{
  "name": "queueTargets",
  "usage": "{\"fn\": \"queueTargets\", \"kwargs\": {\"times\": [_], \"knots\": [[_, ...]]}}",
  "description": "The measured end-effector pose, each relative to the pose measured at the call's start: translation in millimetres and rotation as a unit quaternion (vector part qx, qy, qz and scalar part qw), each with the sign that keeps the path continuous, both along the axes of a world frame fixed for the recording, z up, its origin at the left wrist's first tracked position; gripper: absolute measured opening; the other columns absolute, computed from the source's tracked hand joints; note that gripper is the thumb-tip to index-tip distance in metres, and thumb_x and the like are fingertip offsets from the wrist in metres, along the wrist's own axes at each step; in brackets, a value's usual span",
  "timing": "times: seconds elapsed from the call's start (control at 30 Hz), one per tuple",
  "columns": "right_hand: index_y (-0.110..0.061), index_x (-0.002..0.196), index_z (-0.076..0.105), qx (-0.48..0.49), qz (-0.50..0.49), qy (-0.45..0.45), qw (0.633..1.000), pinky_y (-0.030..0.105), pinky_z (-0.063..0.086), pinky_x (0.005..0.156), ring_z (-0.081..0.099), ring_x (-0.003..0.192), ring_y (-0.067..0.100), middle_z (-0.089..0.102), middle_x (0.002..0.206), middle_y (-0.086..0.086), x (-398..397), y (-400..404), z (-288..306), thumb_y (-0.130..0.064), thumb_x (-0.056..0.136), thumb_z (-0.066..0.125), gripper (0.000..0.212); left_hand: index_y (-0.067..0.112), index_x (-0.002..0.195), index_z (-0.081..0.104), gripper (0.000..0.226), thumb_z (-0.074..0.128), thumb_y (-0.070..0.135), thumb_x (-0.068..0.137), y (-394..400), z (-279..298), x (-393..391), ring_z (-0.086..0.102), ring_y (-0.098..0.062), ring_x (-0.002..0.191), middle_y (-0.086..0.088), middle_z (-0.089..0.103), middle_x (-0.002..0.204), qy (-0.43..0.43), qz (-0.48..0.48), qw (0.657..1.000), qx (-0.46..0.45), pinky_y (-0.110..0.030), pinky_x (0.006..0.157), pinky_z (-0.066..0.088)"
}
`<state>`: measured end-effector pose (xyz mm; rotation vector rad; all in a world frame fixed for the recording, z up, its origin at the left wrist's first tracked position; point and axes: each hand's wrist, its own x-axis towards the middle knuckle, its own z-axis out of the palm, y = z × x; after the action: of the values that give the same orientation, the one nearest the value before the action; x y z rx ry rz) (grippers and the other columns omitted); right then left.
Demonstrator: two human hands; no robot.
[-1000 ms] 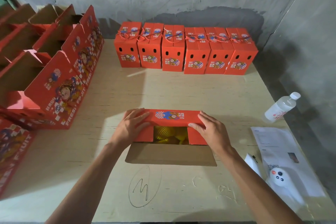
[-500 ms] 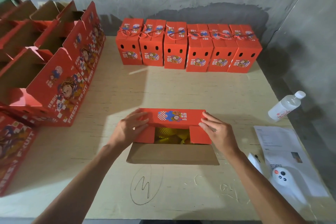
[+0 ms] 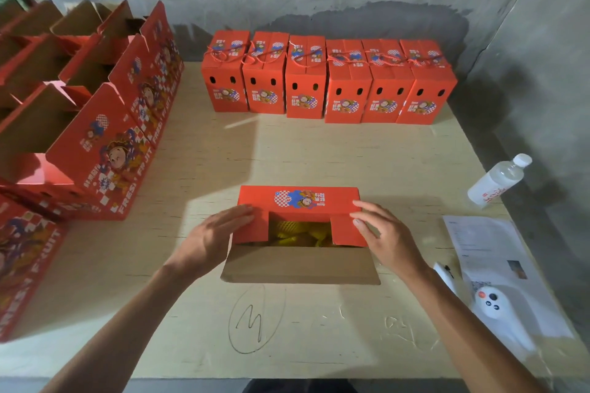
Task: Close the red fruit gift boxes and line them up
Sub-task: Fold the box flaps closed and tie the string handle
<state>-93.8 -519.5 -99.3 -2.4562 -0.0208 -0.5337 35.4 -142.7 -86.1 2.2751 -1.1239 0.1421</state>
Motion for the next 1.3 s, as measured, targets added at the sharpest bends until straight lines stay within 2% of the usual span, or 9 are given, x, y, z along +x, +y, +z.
{"fn": "queueTargets", "kwargs": {"times": [0.27, 0.43, 0.57, 0.67, 0.77, 0.83, 0.93, 1.03, 1.3], "knots": [[-0.026, 0.152, 0.05, 0.036, 0.055, 0.123, 0.99, 0.037, 0.054, 0.102, 0.036, 0.145, -0.006, 0.025, 0.166, -0.023, -26, -6, -3, 0.007, 0.097, 0.047, 0.064, 0.014, 0.157, 0.04, 0.094, 0.085, 0.025, 0.075, 19, -12, -13, 0.029, -0.018, 0.154, 0.004, 0.032, 0.166, 0.011, -0.039, 0.997, 0.073, -0.045, 0.118, 0.038], [-0.04, 0.159, 0.032, -0.006, 0.064, 0.162, 0.985, 0.025, 0.049, 0.098, 0.029, 0.145, -0.014, 0.009, 0.167, -0.031, -34, -3, -2, -0.063, 0.088, 0.07, 0.084, 0.013, 0.143, 0.06, 0.073, 0.069, 0.054, 0.084, 10, -5, -16, 0.045, -0.021, 0.143, 0.003, 0.052, 0.153, -0.006, -0.002, 0.998, 0.069, -0.047, 0.112, 0.041], [-0.042, 0.127, 0.063, 0.07, -0.036, 0.106, 0.991, 0.015, 0.043, 0.096, 0.049, 0.13, -0.013, 0.042, 0.151, -0.034, -26, 18, -1, -0.072, 0.092, 0.052, 0.048, 0.017, 0.117, 0.073, 0.061, 0.046, 0.068, 0.097, -7, 0, -16, 0.055, -0.014, 0.124, 0.009, 0.068, 0.124, 0.064, 0.088, 0.994, -0.002, -0.044, 0.105, 0.044], [-0.036, 0.109, 0.065, 0.096, -0.118, 0.046, 0.987, 0.017, 0.048, 0.079, 0.069, 0.102, 0.007, 0.07, 0.109, -0.02, -15, 30, 4, -0.073, 0.096, 0.044, 0.044, 0.012, 0.086, 0.067, 0.063, 0.048, 0.072, 0.094, -29, -1, -22, 0.055, -0.016, 0.095, 0.003, 0.067, 0.09, 0.122, 0.214, 0.966, -0.075, -0.046, 0.086, 0.049], [-0.025, 0.13, 0.06, 0.088, -0.15, 0.037, 0.984, 0.027, 0.048, 0.079, 0.066, 0.099, 0.013, 0.068, 0.108, -0.01, -5, 32, 6, -0.057, 0.096, 0.062, 0.047, 0.014, 0.12, 0.057, 0.065, 0.066, 0.068, 0.085, -47, -6, -21, 0.059, -0.017, 0.097, 0.005, 0.064, 0.108, 0.111, 0.295, 0.945, -0.087, -0.04, 0.089, 0.05], [-0.019, 0.147, 0.048, 0.084, -0.136, 0.047, 0.986, 0.031, 0.05, 0.088, 0.062, 0.11, 0.012, 0.065, 0.123, -0.006, 1, 30, 5, -0.039, 0.096, 0.07, 0.058, 0.02, 0.143, 0.047, 0.074, 0.072, 0.06, 0.086, -51, -5, -16, 0.058, -0.017, 0.107, 0.003, 0.058, 0.126, 0.115, 0.291, 0.947, -0.064, -0.038, 0.093, 0.049], [-0.014, 0.128, 0.068, -0.06, -0.078, -0.016, 0.995, 0.04, 0.051, 0.101, 0.058, 0.126, 0.022, 0.06, 0.14, 0.003, 10, 31, -3, -0.026, 0.099, 0.067, 0.031, 0.024, 0.123, 0.068, 0.042, 0.06, 0.052, 0.094, -56, -6, -11, 0.058, -0.028, 0.116, -0.005, 0.057, 0.136, -0.014, 0.234, 0.972, 0.009, -0.046, 0.102, 0.045], [-0.011, 0.112, 0.076, -0.117, -0.045, -0.071, 0.99, 0.043, 0.051, 0.094, 0.063, 0.108, 0.027, 0.067, 0.121, 0.003, 23, 35, -11, -0.026, 0.1, 0.067, 0.021, 0.016, 0.113, 0.075, 0.025, 0.067, 0.034, 0.097, -70, -11, -11, 0.057, -0.037, 0.121, -0.01, 0.064, 0.128, -0.093, 0.174, 0.98, 0.01, -0.054, 0.109, 0.038], [-0.009, 0.091, 0.075, -0.108, -0.081, -0.086, 0.987, 0.039, 0.049, 0.073, 0.057, 0.081, 0.027, 0.062, 0.089, 0.002, 50, 71, -11, -0.035, 0.099, 0.069, 0.028, 0.016, 0.101, 0.074, 0.022, 0.065, 0.036, 0.1, -118, -18, -24, 0.057, -0.029, 0.087, -0.001, 0.065, 0.1, -0.111, 0.15, 0.982, -0.015, -0.041, 0.078, 0.047]]}}
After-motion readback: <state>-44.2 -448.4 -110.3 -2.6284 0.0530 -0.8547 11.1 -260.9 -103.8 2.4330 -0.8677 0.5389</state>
